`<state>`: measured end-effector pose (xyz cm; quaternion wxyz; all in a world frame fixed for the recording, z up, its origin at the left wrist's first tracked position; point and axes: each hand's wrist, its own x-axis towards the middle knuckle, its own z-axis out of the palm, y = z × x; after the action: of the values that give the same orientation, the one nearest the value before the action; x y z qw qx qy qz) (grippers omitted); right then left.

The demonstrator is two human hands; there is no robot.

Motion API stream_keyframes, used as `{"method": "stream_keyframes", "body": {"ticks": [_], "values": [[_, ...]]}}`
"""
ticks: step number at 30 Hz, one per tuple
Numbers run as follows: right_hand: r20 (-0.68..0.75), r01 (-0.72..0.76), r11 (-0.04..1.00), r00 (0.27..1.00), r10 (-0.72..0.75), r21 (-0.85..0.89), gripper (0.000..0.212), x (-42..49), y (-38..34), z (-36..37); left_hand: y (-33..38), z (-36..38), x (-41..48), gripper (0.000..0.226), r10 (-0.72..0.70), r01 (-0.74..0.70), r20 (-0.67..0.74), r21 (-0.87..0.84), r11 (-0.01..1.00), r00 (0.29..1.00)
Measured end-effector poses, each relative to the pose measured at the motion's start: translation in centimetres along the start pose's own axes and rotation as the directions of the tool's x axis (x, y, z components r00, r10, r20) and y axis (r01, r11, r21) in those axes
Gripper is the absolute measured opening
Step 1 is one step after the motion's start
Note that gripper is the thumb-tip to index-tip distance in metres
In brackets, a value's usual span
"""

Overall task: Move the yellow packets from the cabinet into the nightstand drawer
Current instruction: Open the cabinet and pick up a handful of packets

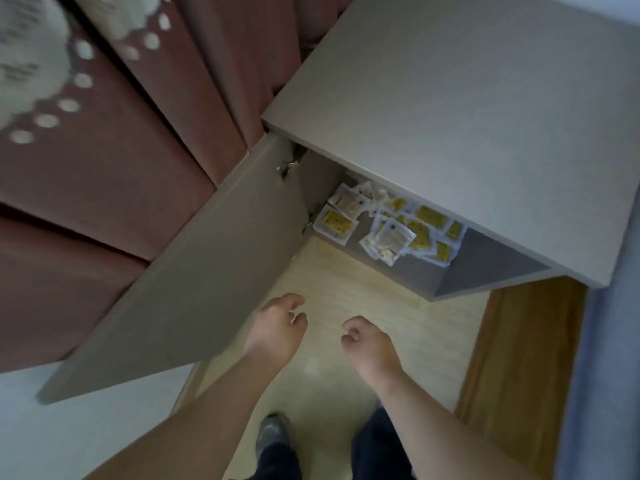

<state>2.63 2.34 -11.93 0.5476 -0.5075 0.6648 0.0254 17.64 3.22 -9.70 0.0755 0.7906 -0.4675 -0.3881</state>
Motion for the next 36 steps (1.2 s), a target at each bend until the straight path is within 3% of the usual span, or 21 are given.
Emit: {"method": "stream_keyframes", "body": {"ticks": [9, 16, 22, 26, 31, 36], "values": [[-0.206, -0.077, 0.977, 0.978, 0.035, -0.197, 0.040, 16.2, 8.3, -0.4, -1.3, 12.7, 15.6, 0.034, 0.136, -0.151, 0.118, 0.132, 0.980, 0.984], [-0.338, -0.023, 0.964, 0.939, -0.071, -0.264, 0.043, 28.1, 12.0, 2.2, -5.0, 19.3, 26.4, 0.033, 0.259, -0.280, 0.122, 0.216, 0.935, 0.958], [-0.477, 0.024, 0.907, 0.845, -0.244, -0.420, 0.057, 34.2, 13.4, 0.8, -5.1, 22.3, 32.4, 0.035, 0.395, -0.391, 0.019, 0.195, 0.900, 0.918], [-0.464, 0.000, 0.875, 0.848, -0.256, -0.484, 0.073, 36.5, 12.8, -1.5, -4.8, 22.7, 35.6, 0.037, 0.464, -0.434, -0.040, 0.290, 0.853, 0.885], [-0.415, -0.014, 0.885, 0.887, -0.204, -0.465, 0.094, 37.5, 11.6, -2.4, -4.4, 21.8, 36.2, 0.054, 0.487, -0.447, -0.011, 0.379, 0.810, 0.873], [-0.331, -0.025, 0.829, 0.923, -0.196, -0.559, 0.110, 39.6, 10.6, -2.7, -4.8, 22.0, 36.6, 0.076, 0.408, -0.397, 0.087, 0.482, 0.781, 0.909]]}}
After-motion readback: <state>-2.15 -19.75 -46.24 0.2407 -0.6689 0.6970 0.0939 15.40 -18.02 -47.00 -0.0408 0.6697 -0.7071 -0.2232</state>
